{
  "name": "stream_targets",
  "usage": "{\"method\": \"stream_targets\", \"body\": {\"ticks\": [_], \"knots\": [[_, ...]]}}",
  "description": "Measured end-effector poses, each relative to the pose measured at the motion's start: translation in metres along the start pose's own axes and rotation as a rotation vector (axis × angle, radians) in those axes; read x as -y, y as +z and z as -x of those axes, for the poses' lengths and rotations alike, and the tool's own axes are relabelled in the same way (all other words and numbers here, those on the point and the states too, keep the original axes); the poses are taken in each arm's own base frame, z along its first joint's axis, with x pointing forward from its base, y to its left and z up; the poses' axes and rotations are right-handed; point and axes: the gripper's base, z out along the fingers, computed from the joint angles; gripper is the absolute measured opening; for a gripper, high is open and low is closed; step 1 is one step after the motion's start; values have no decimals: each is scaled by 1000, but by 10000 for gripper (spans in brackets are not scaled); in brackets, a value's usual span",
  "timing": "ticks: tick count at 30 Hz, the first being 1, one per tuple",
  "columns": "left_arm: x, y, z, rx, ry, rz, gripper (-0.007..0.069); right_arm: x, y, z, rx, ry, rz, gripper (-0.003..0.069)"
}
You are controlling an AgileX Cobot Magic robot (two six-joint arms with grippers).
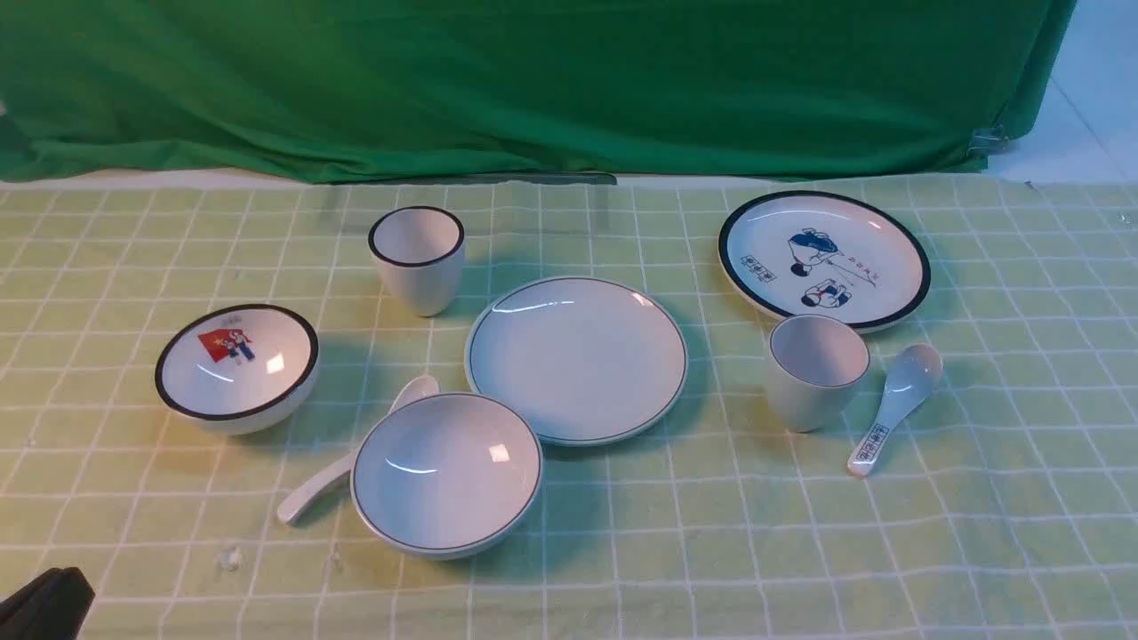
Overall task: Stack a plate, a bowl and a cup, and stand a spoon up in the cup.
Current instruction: Use the left arm to grab a blue rice bowl
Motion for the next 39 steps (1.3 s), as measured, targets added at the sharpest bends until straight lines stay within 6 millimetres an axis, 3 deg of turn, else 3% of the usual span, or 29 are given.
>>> {"method": "stream_targets", "body": {"ticks": [29,39], "knots": [[0,0,0,0,0,0,17,0,0,0,0,0,0,211],[0,0,5,56,0,-3,17,-1,0,7,79,0,6,236]]}}
